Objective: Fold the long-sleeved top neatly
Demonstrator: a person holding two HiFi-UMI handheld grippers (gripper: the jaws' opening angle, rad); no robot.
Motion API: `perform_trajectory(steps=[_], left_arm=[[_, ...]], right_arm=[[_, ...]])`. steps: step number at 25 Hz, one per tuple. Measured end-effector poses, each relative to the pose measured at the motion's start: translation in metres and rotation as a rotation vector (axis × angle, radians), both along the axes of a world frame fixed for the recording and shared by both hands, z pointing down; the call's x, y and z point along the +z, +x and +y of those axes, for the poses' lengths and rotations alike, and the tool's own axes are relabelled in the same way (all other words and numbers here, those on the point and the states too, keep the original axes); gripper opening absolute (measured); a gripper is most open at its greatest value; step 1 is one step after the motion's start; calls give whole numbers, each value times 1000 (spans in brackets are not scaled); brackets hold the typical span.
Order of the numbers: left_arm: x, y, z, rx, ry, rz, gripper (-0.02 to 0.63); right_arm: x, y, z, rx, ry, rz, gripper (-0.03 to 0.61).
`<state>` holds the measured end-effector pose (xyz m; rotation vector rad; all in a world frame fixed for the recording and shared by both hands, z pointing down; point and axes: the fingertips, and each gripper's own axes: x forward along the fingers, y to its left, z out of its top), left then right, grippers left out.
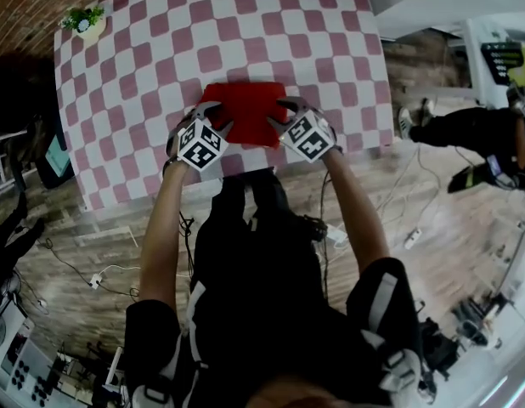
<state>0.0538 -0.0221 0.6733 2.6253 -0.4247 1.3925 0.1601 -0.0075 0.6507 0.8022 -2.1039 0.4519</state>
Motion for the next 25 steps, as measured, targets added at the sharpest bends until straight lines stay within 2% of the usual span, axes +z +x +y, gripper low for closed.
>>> perform_trajectory(steps=[4, 7, 11, 14, 16, 20, 21, 23, 25], left_arm=[[22, -19, -6, -45, -65, -18, 178], [31, -26, -2, -96, -110, 21, 179], [38, -25, -3, -151, -121, 89, 179], [31, -27, -2, -167, -139, 109, 179], [13, -30, 1, -170, -142, 136, 179], [-50, -35, -1, -238, -62, 287, 173], [-67, -37, -3, -256, -32, 314, 151], [-102, -39, -5, -291, 28, 364, 36], [-141, -38, -4, -315, 91, 428, 23]], right_arm=[[38, -7, 8, 23, -70, 59, 161], [56, -1, 11, 31, -95, 101, 161], [64, 0, 12, 37, -95, 118, 161], [57, -1, 12, 51, -87, 123, 161], [39, -3, 12, 76, -59, 84, 161], [-25, -1, 8, 216, 41, -101, 160], [-42, 2, 6, 258, 74, -150, 151], [-77, 6, 3, 341, 133, -232, 72], [-112, 10, 3, 421, 193, -303, 46]])
